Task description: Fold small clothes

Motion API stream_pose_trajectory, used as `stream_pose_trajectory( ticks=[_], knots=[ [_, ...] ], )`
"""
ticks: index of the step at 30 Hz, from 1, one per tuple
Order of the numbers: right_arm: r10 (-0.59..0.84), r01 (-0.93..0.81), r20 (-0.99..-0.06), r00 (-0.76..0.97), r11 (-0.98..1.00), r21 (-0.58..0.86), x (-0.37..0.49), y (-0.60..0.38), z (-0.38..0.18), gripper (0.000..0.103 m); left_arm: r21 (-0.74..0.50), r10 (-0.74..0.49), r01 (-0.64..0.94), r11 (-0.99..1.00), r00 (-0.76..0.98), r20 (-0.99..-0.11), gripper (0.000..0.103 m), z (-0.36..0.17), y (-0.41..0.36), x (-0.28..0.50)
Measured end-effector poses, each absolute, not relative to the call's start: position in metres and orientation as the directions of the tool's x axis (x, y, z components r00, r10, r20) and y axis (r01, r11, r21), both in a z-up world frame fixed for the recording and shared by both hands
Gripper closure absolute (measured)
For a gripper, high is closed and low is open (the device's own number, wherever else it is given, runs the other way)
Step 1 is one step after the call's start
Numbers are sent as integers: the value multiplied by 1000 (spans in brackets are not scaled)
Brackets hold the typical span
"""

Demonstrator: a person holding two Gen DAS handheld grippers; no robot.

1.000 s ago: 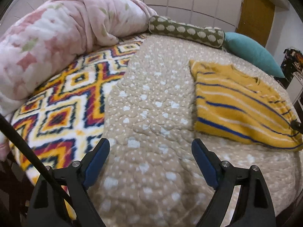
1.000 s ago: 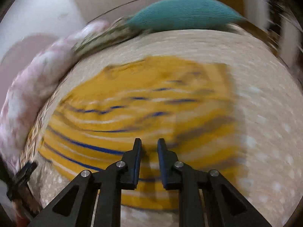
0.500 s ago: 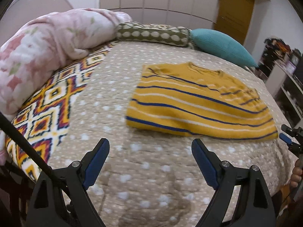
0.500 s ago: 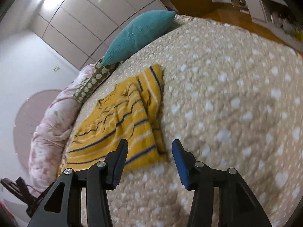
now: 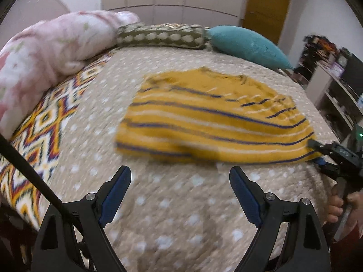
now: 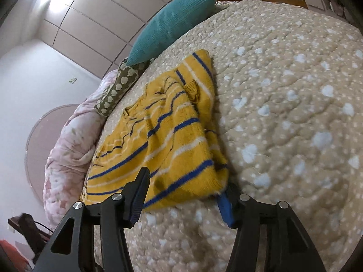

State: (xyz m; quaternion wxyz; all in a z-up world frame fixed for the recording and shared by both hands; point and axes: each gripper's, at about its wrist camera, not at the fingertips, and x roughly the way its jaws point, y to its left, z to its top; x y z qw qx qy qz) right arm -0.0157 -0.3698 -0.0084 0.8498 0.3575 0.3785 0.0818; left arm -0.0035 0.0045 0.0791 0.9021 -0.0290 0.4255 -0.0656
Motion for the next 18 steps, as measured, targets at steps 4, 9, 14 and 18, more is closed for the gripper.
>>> stream_pose_trajectory(
  ticks=[4, 9, 14, 18],
  knots=[
    [390, 140, -593, 704, 743, 655, -12, -365, -9, 42, -143, -191, 127, 982, 600, -777, 15, 77, -21, 35],
    [384, 127, -597, 704, 760, 638, -12, -362, -10, 42, -108, -161, 125, 986, 575, -802, 22, 58, -49, 70],
    [375, 109, -597, 709, 778, 618, -11, -360, -12, 41, 11, -44, 106, 994, 501, -864, 29, 18, -69, 90],
    [365, 96, -594, 717, 793, 602, -12, -357, -13, 41, 75, 3, 113, 991, 538, -843, 27, 15, -77, 84]
  ],
)
